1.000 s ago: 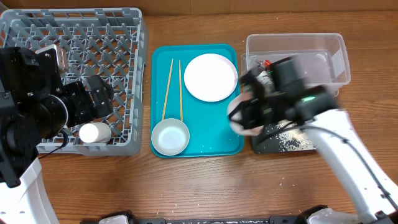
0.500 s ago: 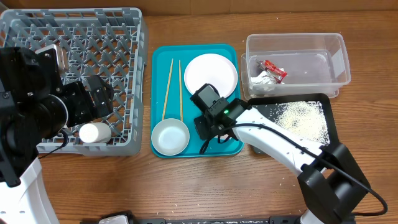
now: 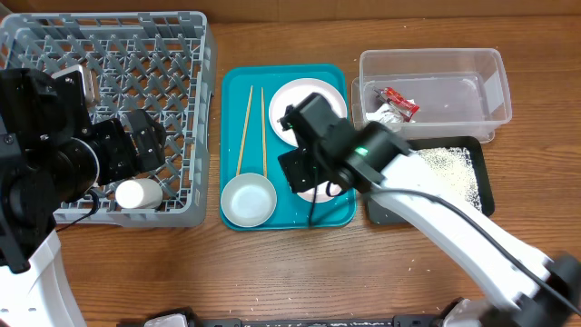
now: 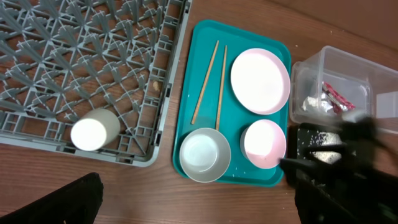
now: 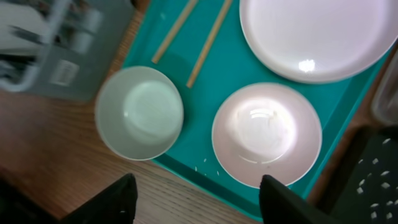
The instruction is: Sort waste into correct bins and load items into the dishwasher
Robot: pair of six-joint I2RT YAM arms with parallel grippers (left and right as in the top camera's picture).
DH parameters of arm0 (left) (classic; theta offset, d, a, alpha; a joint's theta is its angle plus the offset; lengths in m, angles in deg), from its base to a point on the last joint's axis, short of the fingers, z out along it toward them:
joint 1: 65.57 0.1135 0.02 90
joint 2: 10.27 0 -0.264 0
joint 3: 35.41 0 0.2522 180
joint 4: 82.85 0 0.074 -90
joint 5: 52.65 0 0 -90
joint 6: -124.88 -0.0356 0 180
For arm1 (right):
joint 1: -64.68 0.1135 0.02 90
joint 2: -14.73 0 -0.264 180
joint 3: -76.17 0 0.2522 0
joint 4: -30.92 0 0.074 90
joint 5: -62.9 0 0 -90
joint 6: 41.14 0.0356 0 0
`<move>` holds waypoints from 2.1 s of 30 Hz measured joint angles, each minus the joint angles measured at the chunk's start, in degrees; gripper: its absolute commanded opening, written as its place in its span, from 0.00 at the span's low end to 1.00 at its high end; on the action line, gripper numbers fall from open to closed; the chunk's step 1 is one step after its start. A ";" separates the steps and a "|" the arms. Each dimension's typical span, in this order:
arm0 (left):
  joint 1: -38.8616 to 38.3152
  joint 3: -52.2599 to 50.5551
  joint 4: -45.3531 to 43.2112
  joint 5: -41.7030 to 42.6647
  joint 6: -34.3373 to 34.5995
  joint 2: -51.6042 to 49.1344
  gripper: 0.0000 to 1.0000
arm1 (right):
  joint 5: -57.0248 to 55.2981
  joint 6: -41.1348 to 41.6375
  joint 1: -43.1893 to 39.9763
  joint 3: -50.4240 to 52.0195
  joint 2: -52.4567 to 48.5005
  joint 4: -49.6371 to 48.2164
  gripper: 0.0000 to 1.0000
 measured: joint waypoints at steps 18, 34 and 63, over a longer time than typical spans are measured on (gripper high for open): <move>0.00 0.00 0.00 0.00 0.00 0.00 1.00 | -4.94 -0.04 1.42 -1.53 26.36 10.23 1.00; 0.00 0.00 0.00 0.00 0.00 -0.02 1.00 | -18.27 -0.07 -18.88 8.13 51.93 0.13 1.00; 0.02 0.00 0.00 0.00 0.00 -0.04 1.00 | -9.62 0.00 -41.66 79.84 92.72 -45.57 1.00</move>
